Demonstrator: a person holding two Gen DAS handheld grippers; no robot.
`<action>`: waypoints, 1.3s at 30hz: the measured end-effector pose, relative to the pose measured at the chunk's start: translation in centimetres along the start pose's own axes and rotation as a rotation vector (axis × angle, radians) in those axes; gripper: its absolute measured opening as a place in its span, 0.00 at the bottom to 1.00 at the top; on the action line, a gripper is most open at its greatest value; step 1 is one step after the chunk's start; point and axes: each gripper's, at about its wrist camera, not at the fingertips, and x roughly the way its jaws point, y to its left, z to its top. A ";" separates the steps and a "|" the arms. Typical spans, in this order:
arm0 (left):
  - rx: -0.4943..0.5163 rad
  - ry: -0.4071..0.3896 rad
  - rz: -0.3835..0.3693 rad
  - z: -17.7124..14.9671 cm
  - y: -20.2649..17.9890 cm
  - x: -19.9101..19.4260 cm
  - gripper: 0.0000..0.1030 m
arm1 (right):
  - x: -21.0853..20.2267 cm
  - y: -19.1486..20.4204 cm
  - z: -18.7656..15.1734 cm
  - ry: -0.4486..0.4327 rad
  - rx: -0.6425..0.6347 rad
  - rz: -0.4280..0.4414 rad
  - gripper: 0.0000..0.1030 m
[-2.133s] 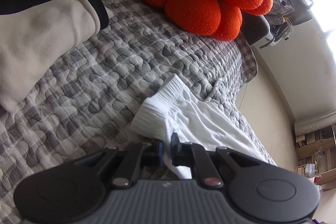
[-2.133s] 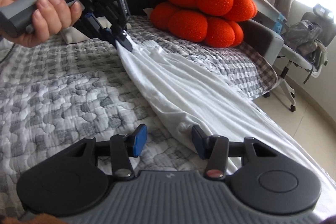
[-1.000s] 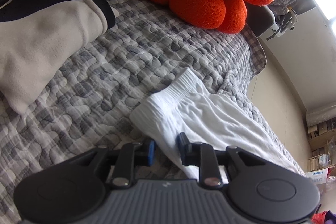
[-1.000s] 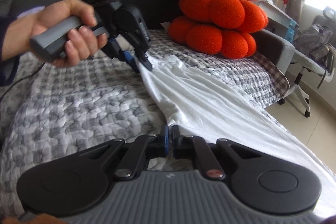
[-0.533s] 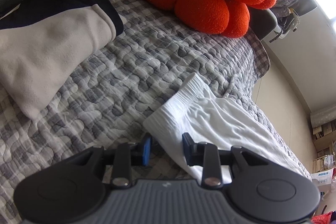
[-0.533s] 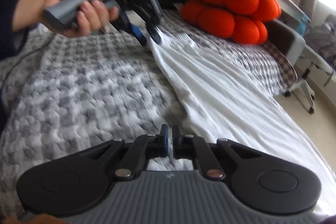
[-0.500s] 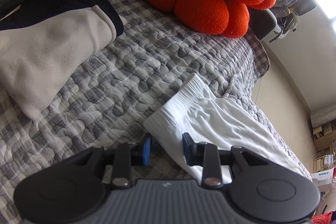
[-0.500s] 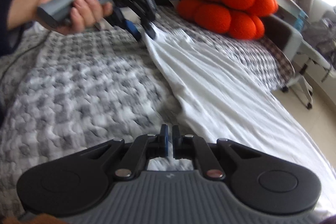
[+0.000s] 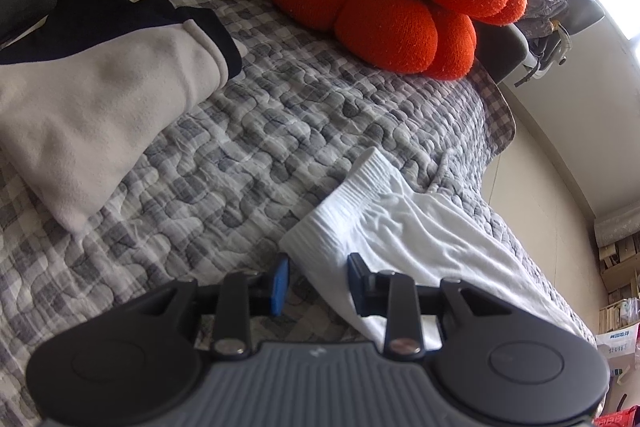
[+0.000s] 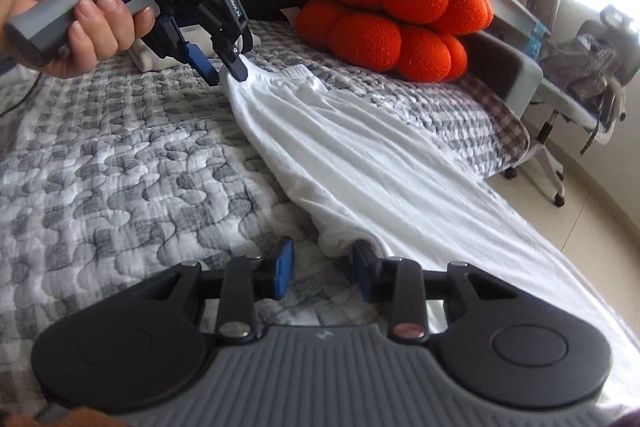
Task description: Fold clothes
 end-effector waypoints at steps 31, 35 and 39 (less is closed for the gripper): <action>0.075 -0.011 0.019 0.1 -0.1 0.8 0.27 | -2.5 -1.0 0.8 -0.105 0.135 0.176 0.05; 0.093 -0.018 0.037 -0.1 -0.3 0.9 0.26 | -2.4 -0.2 0.4 -0.073 0.092 0.179 0.05; 0.068 -0.025 0.040 0.0 -0.2 0.8 0.23 | -2.6 -1.0 0.4 -0.078 0.129 0.170 0.05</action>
